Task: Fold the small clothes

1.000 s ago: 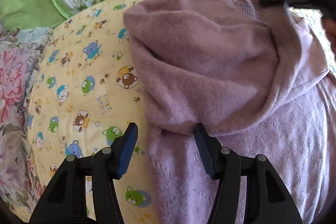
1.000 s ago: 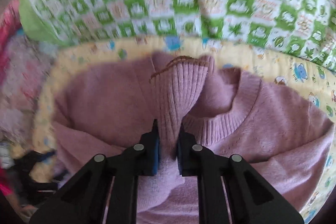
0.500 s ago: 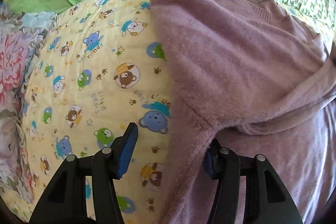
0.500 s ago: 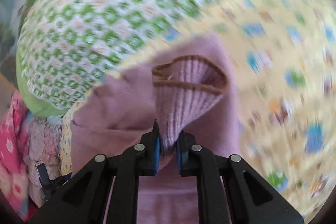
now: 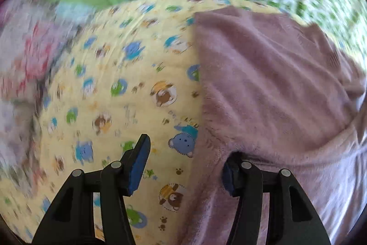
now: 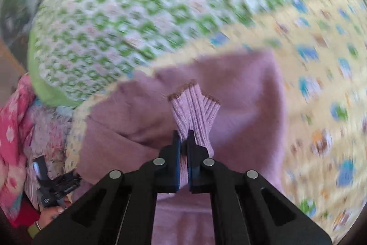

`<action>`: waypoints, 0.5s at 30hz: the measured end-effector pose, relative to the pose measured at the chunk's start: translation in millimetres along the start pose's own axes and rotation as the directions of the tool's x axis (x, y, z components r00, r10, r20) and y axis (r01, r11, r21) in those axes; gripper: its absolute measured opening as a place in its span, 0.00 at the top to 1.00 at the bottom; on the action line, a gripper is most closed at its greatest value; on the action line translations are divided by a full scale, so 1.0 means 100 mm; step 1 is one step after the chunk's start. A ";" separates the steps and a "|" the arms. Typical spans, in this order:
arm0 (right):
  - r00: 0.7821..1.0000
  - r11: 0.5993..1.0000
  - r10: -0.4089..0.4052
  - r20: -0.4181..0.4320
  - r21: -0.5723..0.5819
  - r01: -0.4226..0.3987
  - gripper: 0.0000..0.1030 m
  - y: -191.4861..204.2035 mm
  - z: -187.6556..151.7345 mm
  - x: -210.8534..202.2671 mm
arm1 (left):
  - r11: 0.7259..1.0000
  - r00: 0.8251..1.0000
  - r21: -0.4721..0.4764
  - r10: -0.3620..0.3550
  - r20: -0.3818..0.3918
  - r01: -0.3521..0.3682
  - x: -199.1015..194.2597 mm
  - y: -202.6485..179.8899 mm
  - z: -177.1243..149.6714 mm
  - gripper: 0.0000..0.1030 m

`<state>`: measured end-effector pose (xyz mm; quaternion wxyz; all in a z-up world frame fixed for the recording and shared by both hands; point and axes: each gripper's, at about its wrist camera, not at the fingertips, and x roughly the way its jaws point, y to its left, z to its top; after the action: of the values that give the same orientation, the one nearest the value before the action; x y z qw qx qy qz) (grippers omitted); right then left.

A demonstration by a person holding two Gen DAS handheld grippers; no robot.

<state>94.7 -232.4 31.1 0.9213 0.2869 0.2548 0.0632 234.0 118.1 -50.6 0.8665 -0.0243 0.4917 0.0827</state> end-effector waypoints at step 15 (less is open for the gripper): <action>0.971 0.974 -0.193 -0.141 0.096 0.207 0.87 -0.79 -0.45 -0.36 | 0.987 0.992 -0.135 -0.103 -0.079 0.091 -0.17 0.43 -0.44 0.40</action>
<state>38.3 -285.4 -29.1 0.8870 0.3055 0.3452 -0.0256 180.8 152.7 -57.3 0.8442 -0.1085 0.5201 0.0713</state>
